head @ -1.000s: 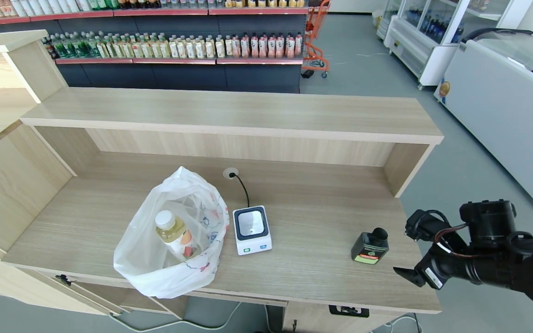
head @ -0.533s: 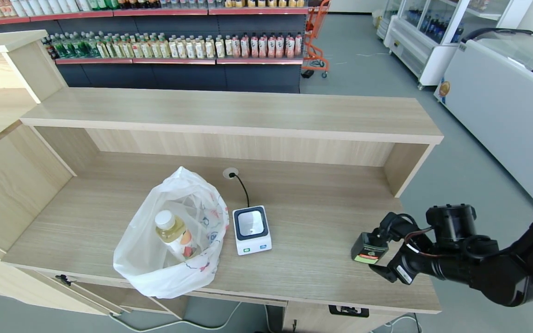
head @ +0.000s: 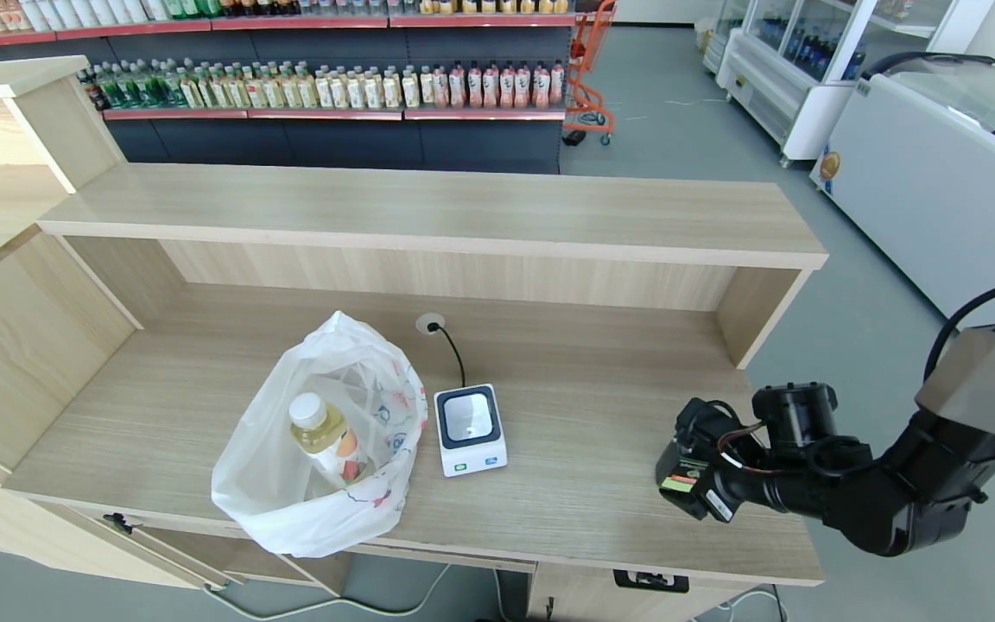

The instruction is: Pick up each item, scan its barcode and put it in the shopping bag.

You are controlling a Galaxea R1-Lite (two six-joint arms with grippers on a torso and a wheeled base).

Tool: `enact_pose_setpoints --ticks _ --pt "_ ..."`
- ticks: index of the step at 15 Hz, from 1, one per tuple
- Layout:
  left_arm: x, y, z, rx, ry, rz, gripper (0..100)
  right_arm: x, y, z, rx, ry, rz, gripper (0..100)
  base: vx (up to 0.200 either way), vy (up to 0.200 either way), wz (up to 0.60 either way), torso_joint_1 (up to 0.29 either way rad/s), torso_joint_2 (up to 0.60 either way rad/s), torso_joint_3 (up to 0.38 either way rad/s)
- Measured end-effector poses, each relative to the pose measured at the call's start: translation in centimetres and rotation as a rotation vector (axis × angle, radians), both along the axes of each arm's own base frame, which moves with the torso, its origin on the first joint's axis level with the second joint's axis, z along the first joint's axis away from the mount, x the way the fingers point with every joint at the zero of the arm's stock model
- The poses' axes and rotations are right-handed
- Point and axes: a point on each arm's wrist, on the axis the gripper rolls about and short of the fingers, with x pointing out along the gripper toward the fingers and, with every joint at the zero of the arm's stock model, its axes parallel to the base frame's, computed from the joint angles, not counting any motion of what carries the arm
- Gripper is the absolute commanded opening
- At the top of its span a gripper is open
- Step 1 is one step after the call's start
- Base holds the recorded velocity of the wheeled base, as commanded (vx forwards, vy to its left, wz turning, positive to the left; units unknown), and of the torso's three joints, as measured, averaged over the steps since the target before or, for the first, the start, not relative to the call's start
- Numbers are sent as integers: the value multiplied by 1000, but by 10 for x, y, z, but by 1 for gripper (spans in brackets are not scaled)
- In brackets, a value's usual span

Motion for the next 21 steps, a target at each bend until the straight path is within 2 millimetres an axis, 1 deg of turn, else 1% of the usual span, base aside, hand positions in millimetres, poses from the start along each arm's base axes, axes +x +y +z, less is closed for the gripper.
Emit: enact_pose_setpoints --ticks 3,5,6,9,13,16,18,19,21 --pt "0 0 0 0 0 0 100 14 8 -2 14 -23 24 100 0 0 0 0 0 0" --pt "0 0 0 0 0 0 100 19 12 -7 16 -21 34 100 0 0 0 0 0 0" --pt "0 0 0 -1 0 0 100 20 13 -9 15 -19 36 0 0 0 0 0 0 0" --pt "0 0 0 0 0 0 100 21 18 -13 36 -9 73 0 0 0 0 0 0 0" --pt "0 0 0 0 0 0 100 23 24 -7 67 -88 116 0 0 0 0 0 0 0" --pt "0 0 0 0 0 0 100 18 22 -3 52 -95 118 0 0 0 0 0 0 0" --pt "0 0 0 0 0 0 100 11 15 12 49 -123 106 0 0 0 0 0 0 0" --pt "0 0 0 -1 0 0 100 4 8 22 50 -139 93 0 0 0 0 0 0 0" --pt "0 0 0 0 0 0 100 -17 -11 45 35 -179 55 0 0 0 0 0 0 0"
